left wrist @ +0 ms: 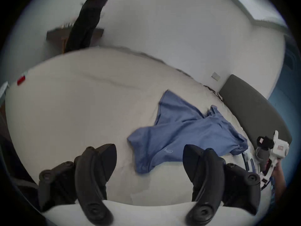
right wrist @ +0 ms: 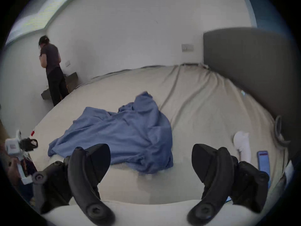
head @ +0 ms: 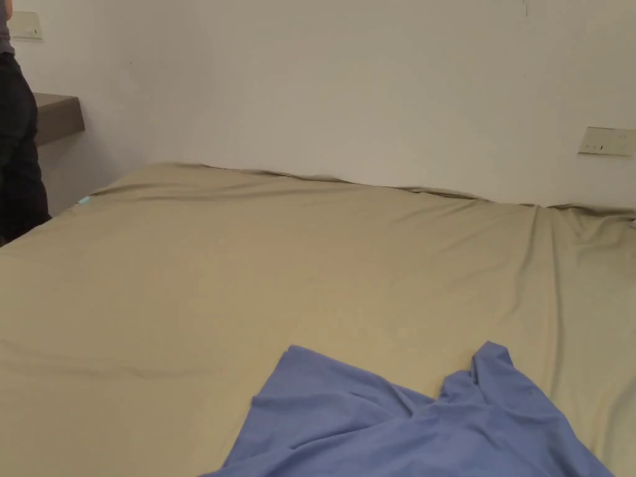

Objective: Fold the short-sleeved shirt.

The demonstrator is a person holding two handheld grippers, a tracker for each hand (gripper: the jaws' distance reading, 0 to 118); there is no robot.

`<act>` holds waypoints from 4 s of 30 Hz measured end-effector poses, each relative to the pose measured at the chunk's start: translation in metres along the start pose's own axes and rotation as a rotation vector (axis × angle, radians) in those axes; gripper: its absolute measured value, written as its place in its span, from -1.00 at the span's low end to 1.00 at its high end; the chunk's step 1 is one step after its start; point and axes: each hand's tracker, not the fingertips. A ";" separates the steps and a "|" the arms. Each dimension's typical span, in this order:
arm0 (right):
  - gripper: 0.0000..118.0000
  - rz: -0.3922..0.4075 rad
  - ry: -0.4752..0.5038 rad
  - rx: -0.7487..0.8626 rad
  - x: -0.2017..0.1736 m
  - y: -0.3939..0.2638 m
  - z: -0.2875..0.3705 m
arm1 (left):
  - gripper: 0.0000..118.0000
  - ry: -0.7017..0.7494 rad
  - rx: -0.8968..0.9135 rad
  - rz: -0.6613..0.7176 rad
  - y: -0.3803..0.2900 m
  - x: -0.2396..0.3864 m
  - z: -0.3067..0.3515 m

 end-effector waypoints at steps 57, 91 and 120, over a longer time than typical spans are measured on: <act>-0.86 0.176 0.127 -0.283 -0.012 0.190 -0.252 | -0.96 -0.024 -0.262 -0.091 0.073 0.012 -0.125; -0.87 0.219 -0.075 0.376 -0.020 0.515 -0.148 | -0.96 0.039 0.288 -0.335 0.505 0.150 -0.150; -0.86 0.293 0.023 0.312 -0.063 0.432 -0.055 | -0.96 0.032 0.282 -0.318 0.430 0.094 -0.109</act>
